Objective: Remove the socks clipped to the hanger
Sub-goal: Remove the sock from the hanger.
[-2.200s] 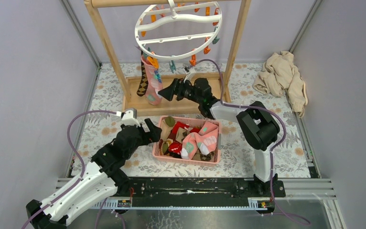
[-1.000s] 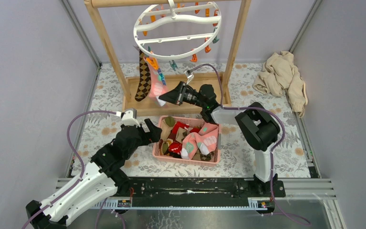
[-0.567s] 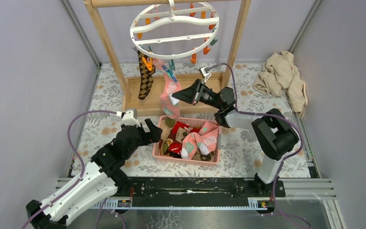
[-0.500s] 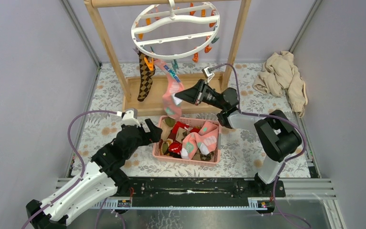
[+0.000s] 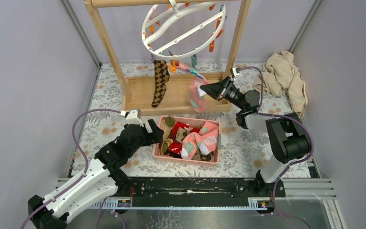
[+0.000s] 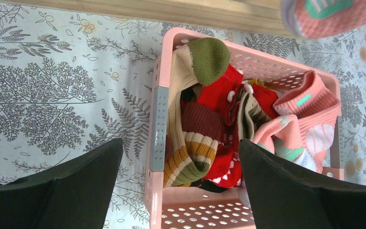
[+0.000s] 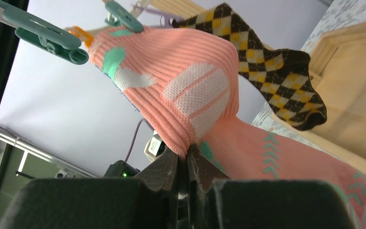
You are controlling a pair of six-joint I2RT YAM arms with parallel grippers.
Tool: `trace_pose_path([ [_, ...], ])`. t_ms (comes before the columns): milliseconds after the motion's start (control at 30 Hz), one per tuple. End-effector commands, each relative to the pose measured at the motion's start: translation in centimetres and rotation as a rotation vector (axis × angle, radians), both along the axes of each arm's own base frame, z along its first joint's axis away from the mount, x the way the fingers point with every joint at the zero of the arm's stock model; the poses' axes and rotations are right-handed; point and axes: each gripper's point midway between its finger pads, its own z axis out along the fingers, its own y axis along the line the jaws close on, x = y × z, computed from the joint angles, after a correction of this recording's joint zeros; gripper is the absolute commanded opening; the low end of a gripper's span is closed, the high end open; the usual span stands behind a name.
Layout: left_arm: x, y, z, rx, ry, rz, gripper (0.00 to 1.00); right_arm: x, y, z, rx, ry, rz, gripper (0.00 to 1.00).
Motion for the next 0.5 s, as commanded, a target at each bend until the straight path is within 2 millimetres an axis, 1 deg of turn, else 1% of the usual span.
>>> trace_pose_path([
  [0, 0.7, -0.8, 1.6, -0.046, -0.038, -0.008, 0.98, 0.4, -2.9, 2.5, 0.062, -0.095, -0.038, 0.08],
  [67, 0.7, -1.0, 1.6, -0.052, -0.035, -0.012, 0.98, 1.2, -3.7, 2.2, 0.074, -0.084, -0.051, 0.08],
  [133, 0.7, -1.0, 1.5, -0.053, -0.033, -0.014, 0.98, 1.9, -4.1, 1.9, 0.077, -0.081, -0.059, 0.08],
  [333, 0.8, -1.4, 1.5, -0.056, -0.027, -0.022, 0.98, 4.0, -3.5, 0.2, 0.051, -0.058, -0.054, 0.09],
  [467, 0.9, -1.7, 1.6, -0.056, -0.023, -0.030, 0.98, 4.6, -3.2, -1.1, 0.025, -0.039, -0.049, 0.08],
])
